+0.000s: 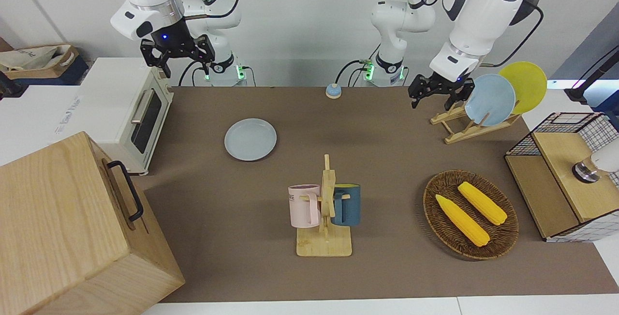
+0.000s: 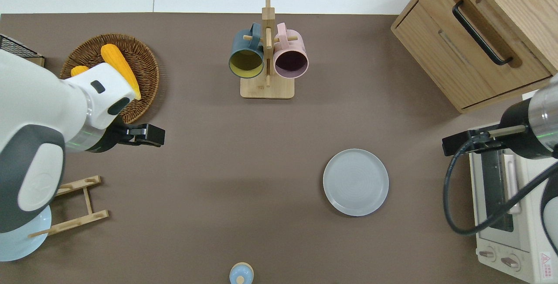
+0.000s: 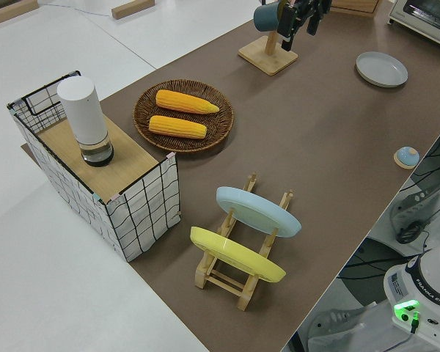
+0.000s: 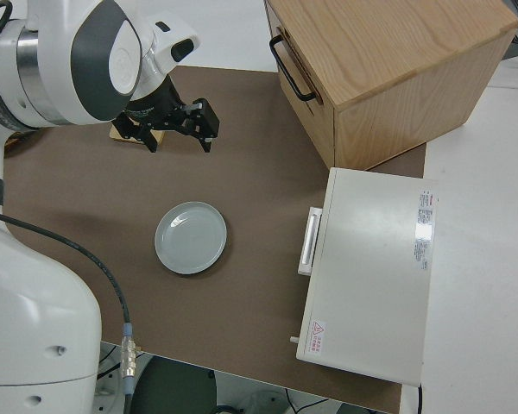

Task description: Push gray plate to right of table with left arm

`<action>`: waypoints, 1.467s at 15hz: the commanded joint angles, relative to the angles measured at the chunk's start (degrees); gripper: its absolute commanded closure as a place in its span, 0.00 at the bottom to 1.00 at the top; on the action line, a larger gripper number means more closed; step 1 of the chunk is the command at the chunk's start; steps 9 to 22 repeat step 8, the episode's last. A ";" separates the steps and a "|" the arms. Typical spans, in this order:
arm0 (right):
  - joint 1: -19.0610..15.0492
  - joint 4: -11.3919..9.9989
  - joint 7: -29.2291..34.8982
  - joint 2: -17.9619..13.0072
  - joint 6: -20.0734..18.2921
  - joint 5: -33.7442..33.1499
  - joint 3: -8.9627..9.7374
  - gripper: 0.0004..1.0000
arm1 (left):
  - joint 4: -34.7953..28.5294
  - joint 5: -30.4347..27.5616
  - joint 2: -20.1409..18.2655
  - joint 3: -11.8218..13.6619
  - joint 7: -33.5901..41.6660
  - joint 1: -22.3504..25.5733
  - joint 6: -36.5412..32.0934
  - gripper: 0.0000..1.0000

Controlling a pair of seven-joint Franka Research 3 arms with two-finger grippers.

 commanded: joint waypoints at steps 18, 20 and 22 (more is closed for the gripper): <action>-0.62 -0.03 -0.15 -0.43 -0.69 0.46 0.32 0.02 | 4.20 2.49 0.57 3.78 8.71 0.56 -3.94 0.01; -0.62 -0.03 -0.15 -0.43 -0.69 0.46 0.32 0.02 | 4.20 2.49 0.57 3.78 8.71 0.56 -3.94 0.01; -0.62 -0.03 -0.15 -0.43 -0.69 0.46 0.32 0.02 | 4.20 2.49 0.57 3.78 8.71 0.56 -3.94 0.01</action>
